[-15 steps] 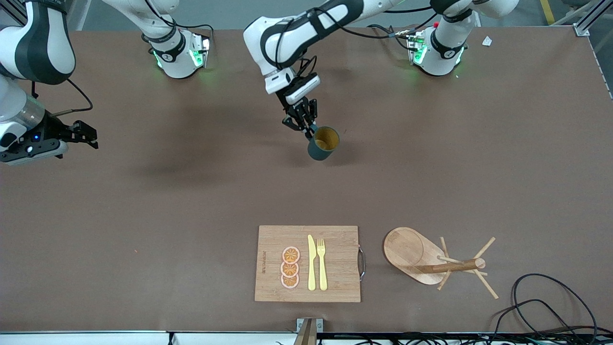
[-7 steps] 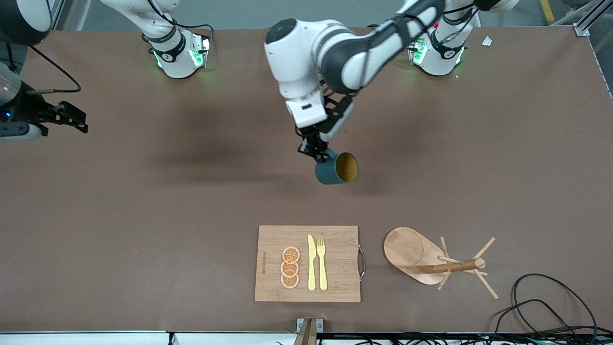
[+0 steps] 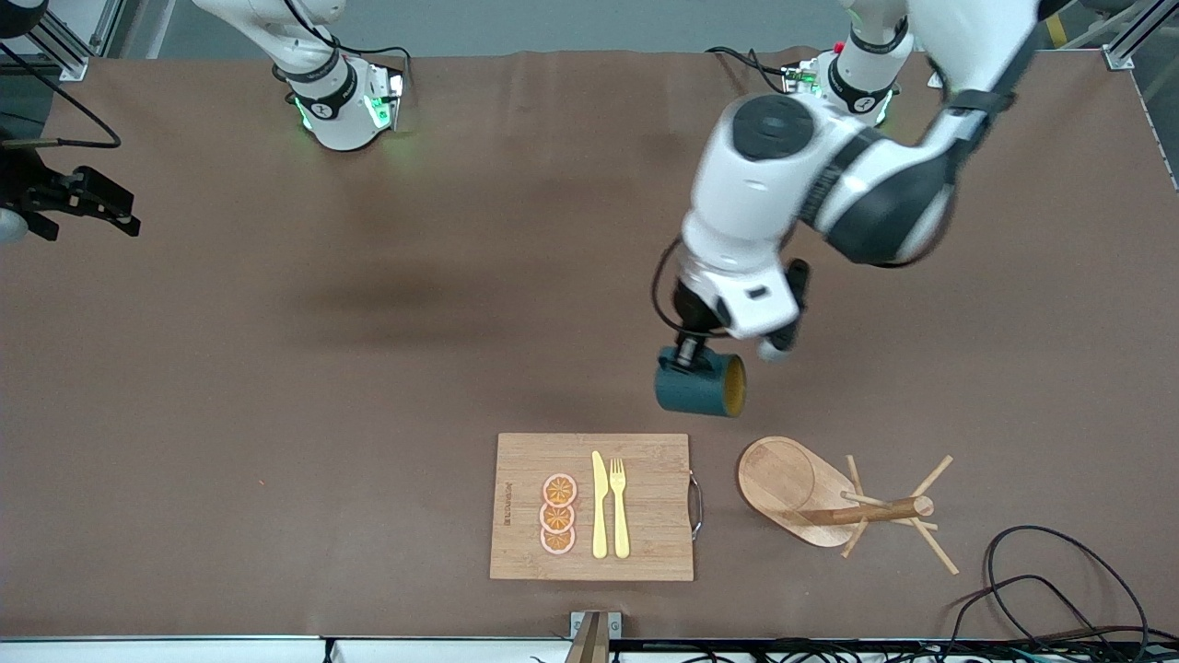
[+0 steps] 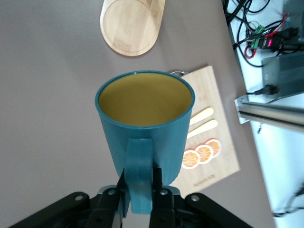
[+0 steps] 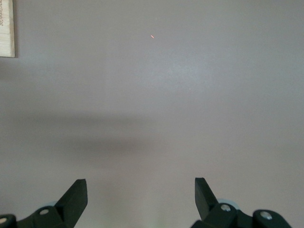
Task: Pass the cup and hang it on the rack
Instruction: 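Carry the mug with the left gripper to the wooden rack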
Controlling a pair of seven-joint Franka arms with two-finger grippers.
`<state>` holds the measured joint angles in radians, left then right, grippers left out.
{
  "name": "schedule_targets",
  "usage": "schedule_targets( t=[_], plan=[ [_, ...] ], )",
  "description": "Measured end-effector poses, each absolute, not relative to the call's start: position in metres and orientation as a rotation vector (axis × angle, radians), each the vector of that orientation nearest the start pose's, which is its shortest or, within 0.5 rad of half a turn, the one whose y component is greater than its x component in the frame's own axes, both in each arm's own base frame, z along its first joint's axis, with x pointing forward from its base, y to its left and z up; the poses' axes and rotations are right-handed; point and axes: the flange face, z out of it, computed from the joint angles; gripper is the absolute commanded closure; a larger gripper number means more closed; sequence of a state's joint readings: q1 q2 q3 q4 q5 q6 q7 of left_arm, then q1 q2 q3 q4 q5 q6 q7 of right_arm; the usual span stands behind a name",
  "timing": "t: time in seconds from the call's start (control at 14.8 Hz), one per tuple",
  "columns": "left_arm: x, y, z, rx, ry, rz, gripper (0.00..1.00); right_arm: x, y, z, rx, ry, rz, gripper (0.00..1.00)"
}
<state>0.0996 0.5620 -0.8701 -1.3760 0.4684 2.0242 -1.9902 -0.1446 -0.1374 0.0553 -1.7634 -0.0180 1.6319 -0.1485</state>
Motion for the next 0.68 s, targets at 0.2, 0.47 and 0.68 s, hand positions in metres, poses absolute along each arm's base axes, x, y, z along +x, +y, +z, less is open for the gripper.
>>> schedule_targets(
  t=[0.2, 0.47, 0.68],
  plan=[
    [0.637, -0.314, 0.51, -2.822, -2.056, 0.015, 1.0, 0.511, -0.046, 0.626, -3.167, -0.094, -0.014, 0.0],
    [0.666, -0.274, 0.496, -2.857, -2.154, 0.219, 1.0, 0.504, -0.045, 0.659, -3.17, -0.093, -0.015, 0.0],
    [0.683, -0.248, 0.492, -2.917, -2.209, 0.361, 1.0, 0.505, -0.056, 0.669, -3.173, -0.055, -0.05, 0.0]
  ],
)
